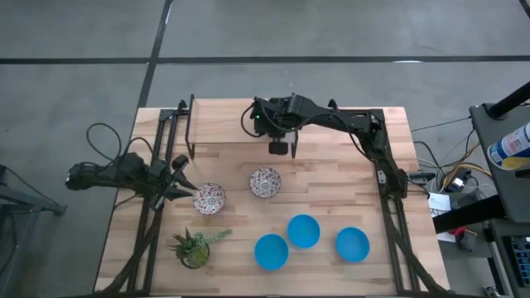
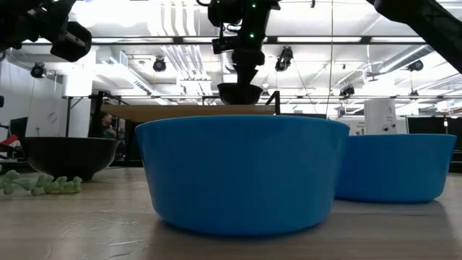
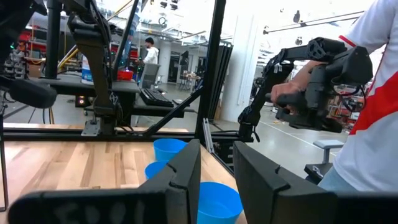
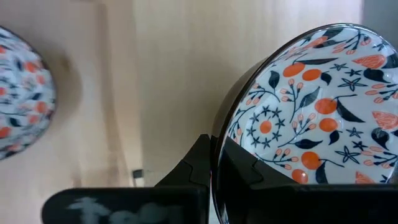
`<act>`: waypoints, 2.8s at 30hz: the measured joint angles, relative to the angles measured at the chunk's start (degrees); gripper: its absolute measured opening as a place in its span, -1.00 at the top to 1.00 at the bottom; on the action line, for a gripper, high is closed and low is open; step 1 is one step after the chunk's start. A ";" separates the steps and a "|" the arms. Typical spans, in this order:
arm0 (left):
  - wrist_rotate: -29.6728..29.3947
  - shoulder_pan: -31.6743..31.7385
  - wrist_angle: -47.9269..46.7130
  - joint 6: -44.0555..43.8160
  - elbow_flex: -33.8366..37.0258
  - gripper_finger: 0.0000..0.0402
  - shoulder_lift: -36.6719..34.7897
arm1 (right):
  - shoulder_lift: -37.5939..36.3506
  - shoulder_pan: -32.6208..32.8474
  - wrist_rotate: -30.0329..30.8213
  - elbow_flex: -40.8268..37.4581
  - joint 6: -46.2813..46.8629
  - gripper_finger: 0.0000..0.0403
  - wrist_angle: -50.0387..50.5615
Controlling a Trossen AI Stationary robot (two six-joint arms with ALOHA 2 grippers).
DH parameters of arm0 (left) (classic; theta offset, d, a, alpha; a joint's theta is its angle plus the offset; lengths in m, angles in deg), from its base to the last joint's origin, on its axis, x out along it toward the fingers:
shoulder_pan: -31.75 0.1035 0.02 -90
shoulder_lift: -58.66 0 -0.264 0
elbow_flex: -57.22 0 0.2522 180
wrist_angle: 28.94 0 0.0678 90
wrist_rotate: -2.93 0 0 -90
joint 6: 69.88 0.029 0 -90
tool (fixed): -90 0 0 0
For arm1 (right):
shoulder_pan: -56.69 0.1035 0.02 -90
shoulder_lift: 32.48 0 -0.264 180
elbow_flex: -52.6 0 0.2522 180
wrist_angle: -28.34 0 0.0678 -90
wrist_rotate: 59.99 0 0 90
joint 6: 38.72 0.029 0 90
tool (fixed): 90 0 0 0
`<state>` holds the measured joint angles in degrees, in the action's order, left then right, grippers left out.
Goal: Pick & Place Mini bowls
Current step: Put the white patterned bowl on the shelf, then stack the white patterned bowl on the white patterned bowl on the shelf
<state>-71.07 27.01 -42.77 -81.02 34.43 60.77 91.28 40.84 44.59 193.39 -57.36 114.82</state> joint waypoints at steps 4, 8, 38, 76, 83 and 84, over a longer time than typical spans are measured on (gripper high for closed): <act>0.01 -0.01 -0.01 0.00 0.01 0.55 0.00 | 0.00 -0.08 -2.65 -0.03 0.42 0.94 -0.48; 0.01 0.00 -0.01 0.00 -0.01 0.55 0.02 | 0.00 -0.05 -2.45 -0.28 0.47 0.94 -1.07; -0.01 -0.01 0.01 0.00 0.00 0.55 0.02 | -3.58 1.44 -0.95 0.39 5.46 0.28 -1.41; -0.01 -0.01 2.67 -14.70 -0.01 0.55 0.02 | -4.51 13.76 -10.26 7.85 26.53 0.26 -0.49; -0.16 -0.01 2.63 -14.81 0.00 0.55 0.01 | -4.42 14.84 -12.23 7.78 24.62 0.32 -0.41; -0.45 -0.01 2.63 -14.93 -0.01 0.55 0.00 | -4.42 14.98 -12.20 7.76 24.63 0.33 -0.41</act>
<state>-71.52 27.00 -40.14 -95.94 34.43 60.78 86.87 55.82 32.39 201.15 -32.72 114.41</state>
